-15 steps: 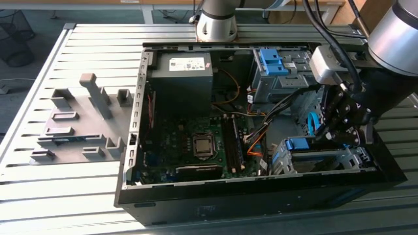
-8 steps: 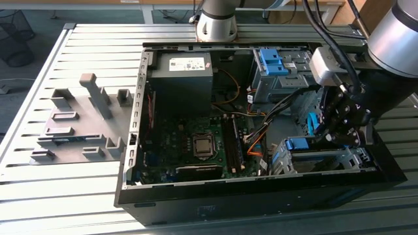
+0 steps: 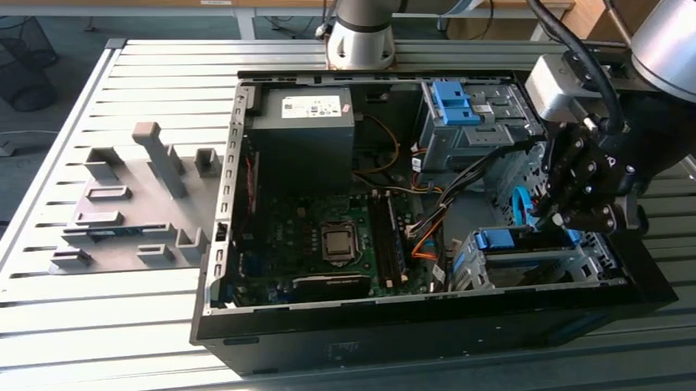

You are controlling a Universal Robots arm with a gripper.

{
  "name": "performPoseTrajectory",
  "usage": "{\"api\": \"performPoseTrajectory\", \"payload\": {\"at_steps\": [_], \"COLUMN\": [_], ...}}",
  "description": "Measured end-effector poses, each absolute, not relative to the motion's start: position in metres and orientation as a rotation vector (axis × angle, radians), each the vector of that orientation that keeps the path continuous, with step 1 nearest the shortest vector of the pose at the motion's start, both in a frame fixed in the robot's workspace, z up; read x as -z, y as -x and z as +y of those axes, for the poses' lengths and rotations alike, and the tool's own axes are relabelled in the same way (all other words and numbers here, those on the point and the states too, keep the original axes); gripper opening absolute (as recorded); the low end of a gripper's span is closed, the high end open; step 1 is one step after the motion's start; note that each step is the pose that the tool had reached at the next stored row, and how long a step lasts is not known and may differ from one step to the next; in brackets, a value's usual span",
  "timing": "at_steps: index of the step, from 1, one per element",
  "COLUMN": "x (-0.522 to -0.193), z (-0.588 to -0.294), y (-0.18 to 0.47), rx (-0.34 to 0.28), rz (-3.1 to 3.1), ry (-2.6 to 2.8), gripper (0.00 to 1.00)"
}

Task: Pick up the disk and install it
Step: 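Insert the second disk wire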

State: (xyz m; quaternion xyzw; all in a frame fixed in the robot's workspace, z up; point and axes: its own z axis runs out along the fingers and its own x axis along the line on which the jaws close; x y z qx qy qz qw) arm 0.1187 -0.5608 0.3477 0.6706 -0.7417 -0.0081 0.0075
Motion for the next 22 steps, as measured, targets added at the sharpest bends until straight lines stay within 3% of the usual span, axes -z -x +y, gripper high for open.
{"api": "performPoseTrajectory", "payload": {"at_steps": [2, 5, 14, 22], "x": [-0.347, -0.344, -0.335, -0.346], "z": [-0.561, -0.562, -0.563, -0.563], "y": [-0.119, -0.119, -0.119, -0.119], "rx": [0.025, 0.025, 0.026, 0.027], "rz": [-2.319, -2.319, -2.319, -2.32], "ry": [-2.097, -2.097, -2.097, -2.097], "gripper": [0.22, 0.11, 0.11, 0.11]}}
